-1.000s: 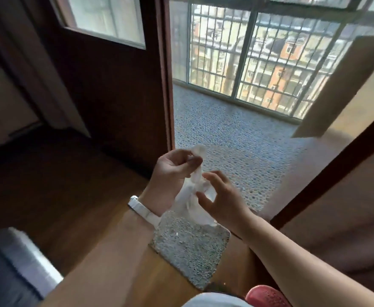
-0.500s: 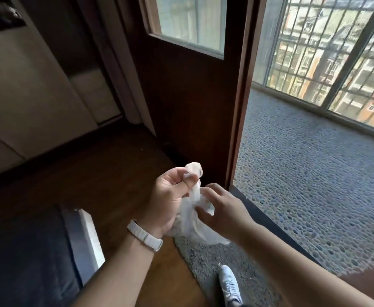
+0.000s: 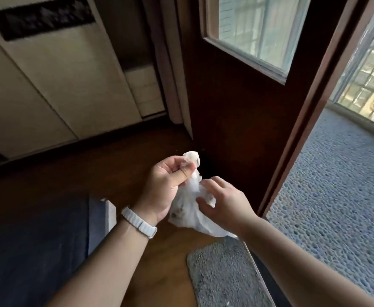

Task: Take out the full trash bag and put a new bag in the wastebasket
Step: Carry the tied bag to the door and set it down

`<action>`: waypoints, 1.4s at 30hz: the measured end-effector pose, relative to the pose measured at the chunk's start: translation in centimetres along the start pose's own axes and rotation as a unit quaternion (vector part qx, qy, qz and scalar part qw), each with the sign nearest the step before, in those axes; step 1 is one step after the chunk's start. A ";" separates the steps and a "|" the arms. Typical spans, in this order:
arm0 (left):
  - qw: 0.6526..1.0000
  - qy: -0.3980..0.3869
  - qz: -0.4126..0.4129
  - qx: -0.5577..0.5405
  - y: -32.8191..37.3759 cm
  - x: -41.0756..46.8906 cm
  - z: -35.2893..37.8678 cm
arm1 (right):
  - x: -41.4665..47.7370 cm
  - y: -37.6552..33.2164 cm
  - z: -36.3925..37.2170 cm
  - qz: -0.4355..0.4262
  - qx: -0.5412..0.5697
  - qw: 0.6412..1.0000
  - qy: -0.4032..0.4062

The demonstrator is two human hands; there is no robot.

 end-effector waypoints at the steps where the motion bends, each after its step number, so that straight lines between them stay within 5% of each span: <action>1: 1.000 0.006 -0.002 0.003 0.0 0.9 -0.8 | 1.3 0.0 0.4 -0.004 0.003 1.000 -0.004; 8: 0.997 0.063 -0.032 -0.017 -2.4 7.5 -7.8 | 10.7 0.1 5.9 -0.021 0.012 0.999 -0.045; 28: 0.997 0.066 0.017 -0.046 -7.3 31.1 -36.6 | 44.6 -3.3 23.4 -0.059 -0.035 0.996 -0.063; 42: 0.983 0.168 -0.063 -0.035 -13.7 50.2 -48.8 | 67.4 4.3 36.1 -0.123 0.052 0.976 -0.169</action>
Point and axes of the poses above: each hand's wrist, its own x-axis towards the middle knuckle, its own z-axis out of the palm, y = z × x, the point moved 1 cm from there along x, towards the middle knuckle, and after that the axes turned 15 degrees about x, right-handed, at the moved point
